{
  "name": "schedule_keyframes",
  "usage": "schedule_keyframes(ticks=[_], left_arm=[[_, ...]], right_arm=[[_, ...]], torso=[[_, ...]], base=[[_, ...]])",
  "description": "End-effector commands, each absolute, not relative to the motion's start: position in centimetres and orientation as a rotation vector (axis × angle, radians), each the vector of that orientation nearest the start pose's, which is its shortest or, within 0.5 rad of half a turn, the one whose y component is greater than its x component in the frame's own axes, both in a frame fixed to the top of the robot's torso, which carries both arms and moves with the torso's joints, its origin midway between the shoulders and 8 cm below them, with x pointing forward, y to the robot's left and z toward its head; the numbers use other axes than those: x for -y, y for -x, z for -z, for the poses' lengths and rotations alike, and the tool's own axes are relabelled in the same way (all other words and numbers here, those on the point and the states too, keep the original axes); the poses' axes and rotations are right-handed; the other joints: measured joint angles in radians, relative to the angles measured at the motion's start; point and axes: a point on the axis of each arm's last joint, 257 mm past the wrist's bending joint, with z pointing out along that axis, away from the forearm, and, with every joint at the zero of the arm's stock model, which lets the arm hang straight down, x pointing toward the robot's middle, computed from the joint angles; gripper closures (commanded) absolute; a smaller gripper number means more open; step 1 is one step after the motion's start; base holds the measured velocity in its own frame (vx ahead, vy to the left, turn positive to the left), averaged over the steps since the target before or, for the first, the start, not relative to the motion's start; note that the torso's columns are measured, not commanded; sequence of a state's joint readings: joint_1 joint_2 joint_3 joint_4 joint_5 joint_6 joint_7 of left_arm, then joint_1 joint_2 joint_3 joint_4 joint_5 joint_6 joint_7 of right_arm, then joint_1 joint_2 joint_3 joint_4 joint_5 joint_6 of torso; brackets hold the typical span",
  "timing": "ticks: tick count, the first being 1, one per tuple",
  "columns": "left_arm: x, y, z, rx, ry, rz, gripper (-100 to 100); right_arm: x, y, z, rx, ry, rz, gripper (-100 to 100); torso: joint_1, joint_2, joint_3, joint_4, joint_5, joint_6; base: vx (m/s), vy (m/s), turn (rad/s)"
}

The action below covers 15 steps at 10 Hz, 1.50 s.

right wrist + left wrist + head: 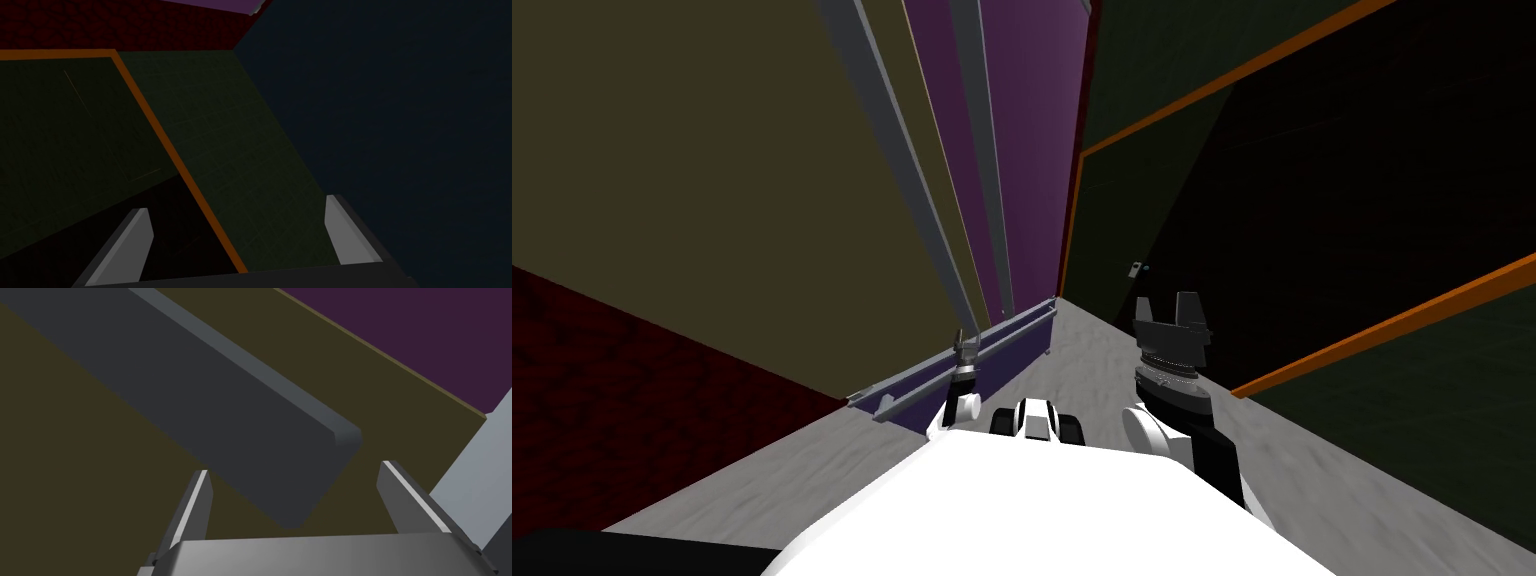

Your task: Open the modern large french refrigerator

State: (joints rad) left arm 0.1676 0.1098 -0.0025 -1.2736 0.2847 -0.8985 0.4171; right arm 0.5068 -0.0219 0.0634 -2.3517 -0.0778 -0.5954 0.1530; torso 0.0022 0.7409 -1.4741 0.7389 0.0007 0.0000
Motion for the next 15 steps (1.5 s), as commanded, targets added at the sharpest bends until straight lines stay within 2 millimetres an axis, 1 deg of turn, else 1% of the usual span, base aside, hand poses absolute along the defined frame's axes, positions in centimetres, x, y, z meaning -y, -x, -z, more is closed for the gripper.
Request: schedule_keyframes(ticks=[1, 2, 3, 5, 6, 7, 8, 9, 12, 14, 15], left_arm=[[-32.9, -44.3, 21.6, -0.495, 1.214, 1.682, -100], [-32.8, -43.9, 21.8, -0.492, 1.213, 1.683, -100], [-32.8, -43.1, 22.5, -0.491, 1.216, 1.679, 100], [-32.7, -42.1, 23.3, -0.488, 1.217, 1.677, 100], [-32.8, -42.5, 22.7, -0.484, 1.209, 1.679, 100], [-31.4, -42.9, 22.4, -0.520, 1.203, 1.726, 100], [-30.7, -43.1, 22.2, -0.539, 1.202, 1.748, 100], [-30.0, -43.3, 22.1, -0.558, 1.200, 1.770, 100], [-27.8, -43.8, 21.7, -0.616, 1.197, 1.835, 100], [-26.3, -44.0, 21.6, -0.656, 1.196, 1.876, 100], [-26.9, -43.9, 22.2, -0.652, 1.213, 1.852, 100]], right_arm=[[26.3, -31.2, -6.9, -0.500, -0.525, -1.301, 0], [26.3, -31.2, -6.9, -0.500, -0.525, -1.301, 0], [26.3, -31.2, -6.9, -0.500, -0.525, -1.301, 0], [26.3, -31.2, -6.9, -0.500, -0.525, -1.301, 0], [26.3, -31.2, -6.9, -0.500, -0.525, -1.301, 0], [26.3, -31.2, -6.9, -0.500, -0.525, -1.301, 0], [26.3, -31.2, -6.9, -0.500, -0.525, -1.301, 0], [26.3, -31.2, -6.9, -0.500, -0.525, -1.301, 0], [26.3, -31.2, -6.9, -0.500, -0.525, -1.301, 0], [26.3, -31.2, -6.9, -0.500, -0.525, -1.301, 0], [26.3, -31.2, -6.9, -0.500, -0.525, -1.301, 0]], torso=[[-0.001, -0.002, -0.001, -0.001, 0.000, 0.000], [-0.002, -0.003, -0.002, -0.001, -0.001, 0.000], [-0.003, -0.003, -0.002, -0.001, -0.001, 0.000], [-0.003, -0.003, -0.002, -0.003, 0.001, 0.001], [-0.003, -0.004, -0.002, -0.004, 0.001, 0.002], [-0.003, -0.006, -0.003, -0.002, 0.000, 0.001], [-0.001, 0.000, 0.000, -0.001, 0.001, 0.004], [-0.004, 0.005, 0.003, 0.000, 0.001, 0.005], [-0.007, 0.002, 0.001, 0.001, -0.003, -0.001], [-0.004, -0.001, -0.001, 0.004, -0.003, 0.001], [-0.005, -0.002, -0.002, 0.004, -0.004, 0.001]], base=[[0.005, 0.002, 0.021], [0.000, 0.000, 0.000], [-0.004, 0.004, -0.022], [-0.011, 0.010, -0.018], [-0.014, 0.001, 0.001], [-0.133, 0.083, -0.120], [-0.228, 0.123, -0.205], [-0.256, 0.111, -0.185], [-0.257, 0.077, -0.116], [-0.226, 0.099, -0.139], [-0.104, 0.037, -0.052]])
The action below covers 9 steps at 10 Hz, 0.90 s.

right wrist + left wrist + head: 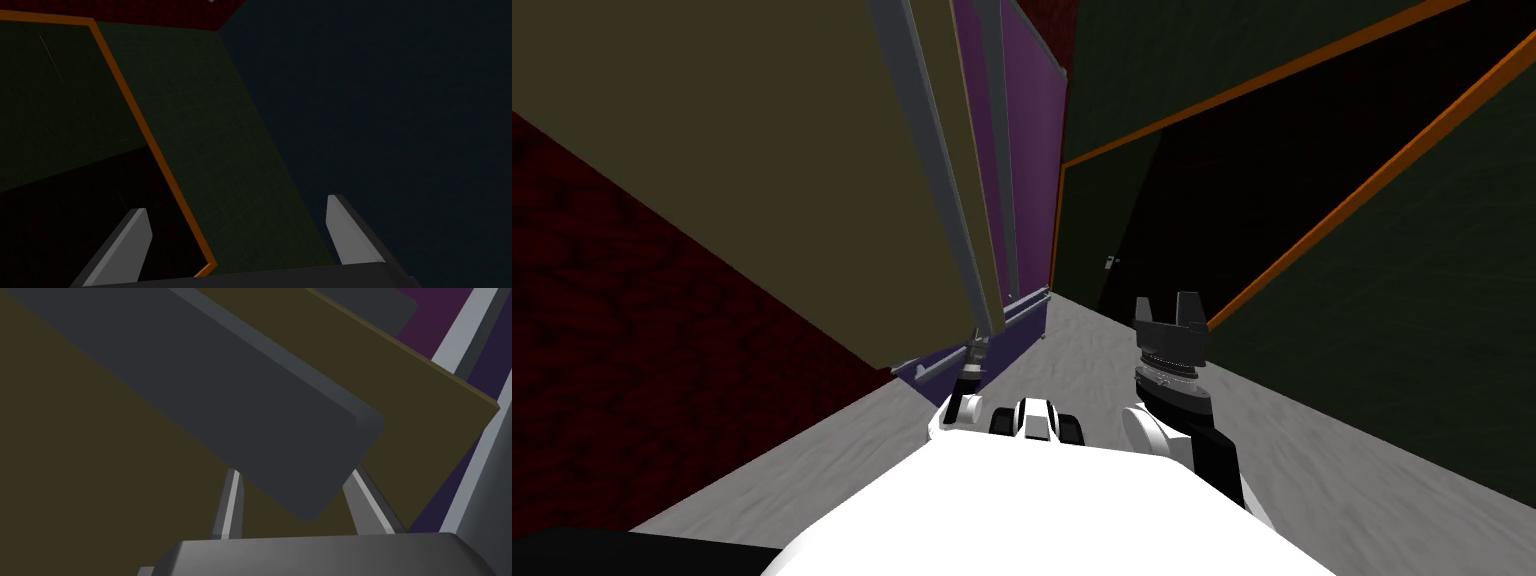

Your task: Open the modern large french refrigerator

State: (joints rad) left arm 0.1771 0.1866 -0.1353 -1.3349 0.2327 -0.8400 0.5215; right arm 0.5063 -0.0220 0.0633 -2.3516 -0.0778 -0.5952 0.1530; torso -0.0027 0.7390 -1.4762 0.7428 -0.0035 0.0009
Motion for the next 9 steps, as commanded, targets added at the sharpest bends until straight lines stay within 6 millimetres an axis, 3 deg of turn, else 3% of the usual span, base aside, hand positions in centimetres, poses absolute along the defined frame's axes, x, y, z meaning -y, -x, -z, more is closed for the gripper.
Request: schedule_keyframes(ticks=[1, 2, 9], left_arm=[[-25.2, -43.3, 22.1, -0.700, 1.204, 1.905, 100], [-25.2, -43.3, 22.1, -0.700, 1.204, 1.905, 100], [-20.1, -40.4, 21.4, -0.845, 1.154, 2.086, 100]], right_arm=[[26.3, -31.2, -6.9, -0.500, -0.525, -1.301, 0], [26.3, -31.2, -6.9, -0.500, -0.525, -1.301, 0], [26.3, -31.2, -6.9, -0.500, -0.525, -1.301, 0]], torso=[[-0.001, -0.005, -0.003, -0.001, 0.000, -0.003], [0.000, -0.001, -0.001, -0.002, 0.001, 0.002], [0.001, 0.006, 0.004, 0.001, 0.001, -0.002]], base=[[-0.129, 0.099, -0.162], [-0.168, 0.130, -0.135], [-0.178, 0.121, -0.134]])
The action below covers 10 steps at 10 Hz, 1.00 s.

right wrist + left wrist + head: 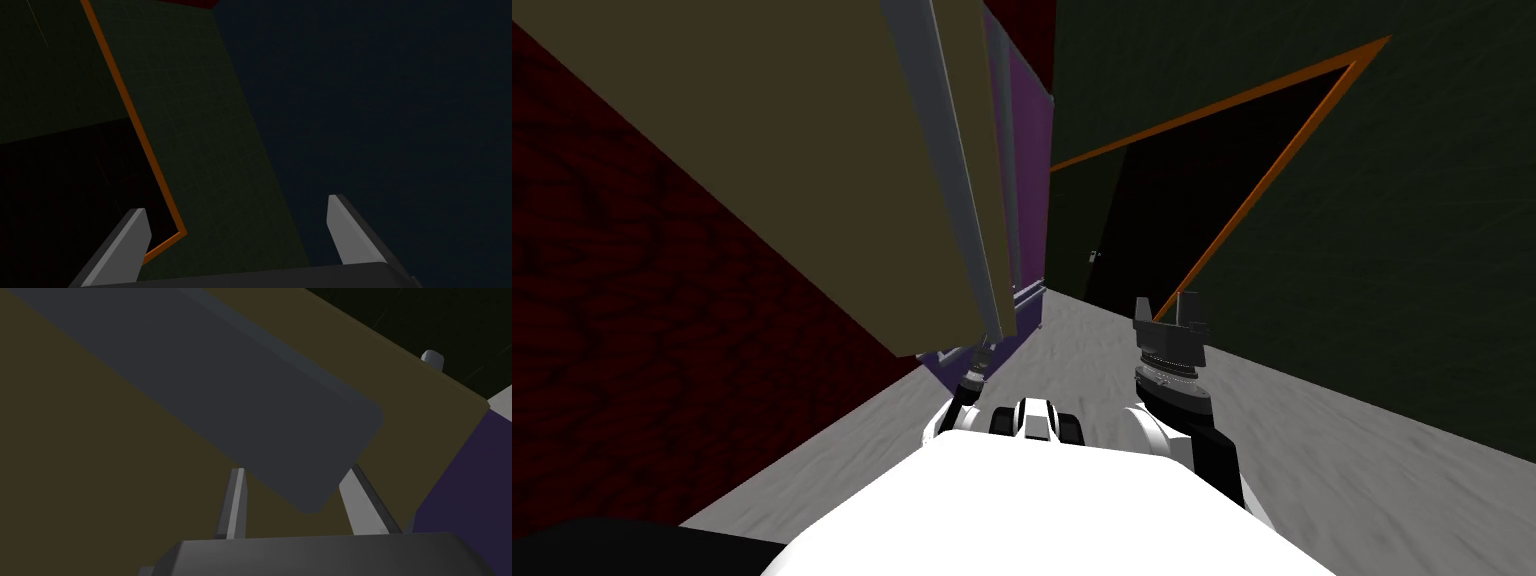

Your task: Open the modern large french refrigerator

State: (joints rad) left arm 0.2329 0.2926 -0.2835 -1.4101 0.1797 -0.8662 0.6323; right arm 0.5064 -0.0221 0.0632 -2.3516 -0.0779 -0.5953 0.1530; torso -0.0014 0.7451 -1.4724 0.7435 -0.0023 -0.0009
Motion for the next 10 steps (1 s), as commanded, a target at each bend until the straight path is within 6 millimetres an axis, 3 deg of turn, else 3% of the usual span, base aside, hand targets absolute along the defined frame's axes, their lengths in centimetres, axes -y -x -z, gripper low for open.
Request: schedule_keyframes(ticks=[1, 3, 10], left_arm=[[-19.3, -39.9, 21.3, -0.866, 1.150, 2.112, 100], [-19.8, -39.2, 22.3, -0.896, 1.166, 2.108, 100], [-19.9, -35.2, 21.5, -1.017, 1.088, 2.262, 100]], right_arm=[[26.3, -31.2, -6.9, -0.500, -0.525, -1.301, 0], [26.3, -31.2, -6.9, -0.500, -0.525, -1.301, 0], [26.3, -31.2, -6.9, -0.500, -0.525, -1.301, 0]], torso=[[-0.002, 0.000, 0.000, 0.001, -0.001, 0.000], [-0.005, -0.008, -0.004, 0.000, -0.002, 0.001], [0.001, -0.002, -0.002, 0.001, 0.000, -0.001]], base=[[-0.213, 0.122, -0.123], [-0.087, 0.048, -0.031], [-0.072, 0.047, -0.037]])
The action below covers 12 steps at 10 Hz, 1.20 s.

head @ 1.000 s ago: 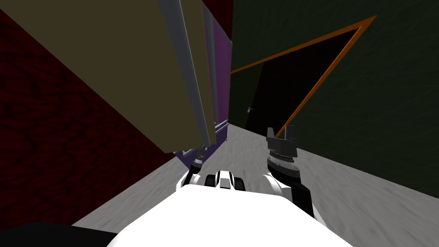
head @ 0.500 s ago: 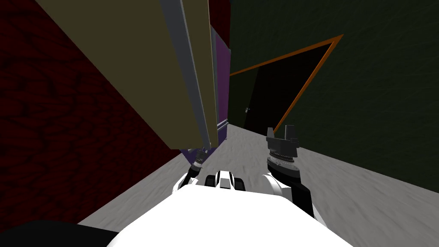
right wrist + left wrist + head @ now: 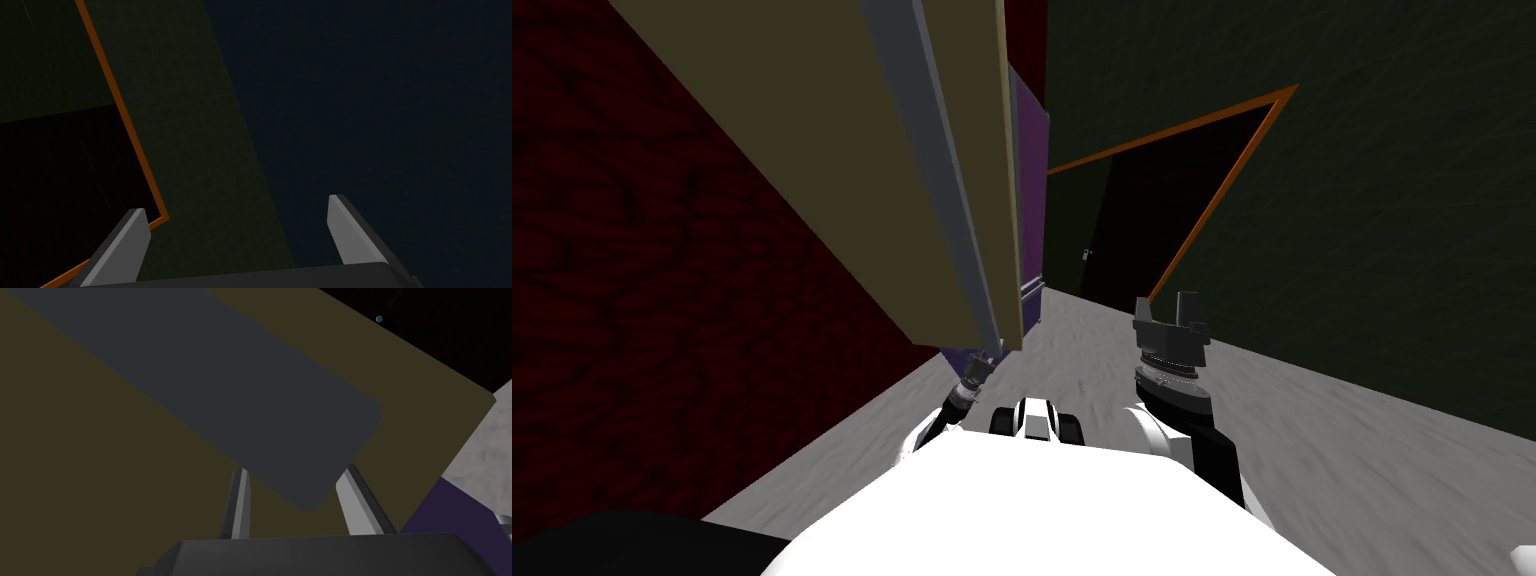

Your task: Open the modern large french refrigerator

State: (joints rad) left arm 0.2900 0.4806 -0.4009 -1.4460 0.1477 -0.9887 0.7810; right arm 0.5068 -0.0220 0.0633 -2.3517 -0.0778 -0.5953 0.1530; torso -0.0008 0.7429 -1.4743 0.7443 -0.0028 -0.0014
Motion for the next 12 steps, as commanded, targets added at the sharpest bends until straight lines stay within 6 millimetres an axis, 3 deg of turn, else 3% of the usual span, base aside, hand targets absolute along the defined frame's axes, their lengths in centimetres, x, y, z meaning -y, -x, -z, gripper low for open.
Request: schedule_keyframes(ticks=[1, 3, 4, 12], left_arm=[[-19.9, -34.3, 21.4, -1.044, 1.076, 2.293, 100], [-19.9, -33.4, 21.3, -1.071, 1.066, 2.325, 100], [-20.8, -33.6, 21.2, -1.090, 1.093, 2.308, -100], [-22.5, -34.1, 18.0, -1.113, 1.084, 2.337, -100]], right_arm=[[26.3, -31.2, -6.9, -0.500, -0.525, -1.301, 0], [26.3, -31.2, -6.9, -0.500, -0.525, -1.301, 0], [26.3, -31.2, -6.9, -0.500, -0.525, -1.301, 0], [26.3, -31.2, -6.9, -0.500, -0.525, -1.301, 0]], torso=[[0.000, 0.000, 0.000, -0.001, 0.000, 0.000], [-0.001, 0.005, 0.002, 0.001, 0.000, 0.001], [-0.002, 0.002, 0.001, 0.001, -0.001, 0.001], [-0.003, 0.006, 0.001, 0.005, -0.004, 0.001]], base=[[-0.077, 0.051, -0.042], [-0.082, 0.051, -0.027], [-0.031, -0.004, 0.070], [0.007, -0.048, 0.049]])
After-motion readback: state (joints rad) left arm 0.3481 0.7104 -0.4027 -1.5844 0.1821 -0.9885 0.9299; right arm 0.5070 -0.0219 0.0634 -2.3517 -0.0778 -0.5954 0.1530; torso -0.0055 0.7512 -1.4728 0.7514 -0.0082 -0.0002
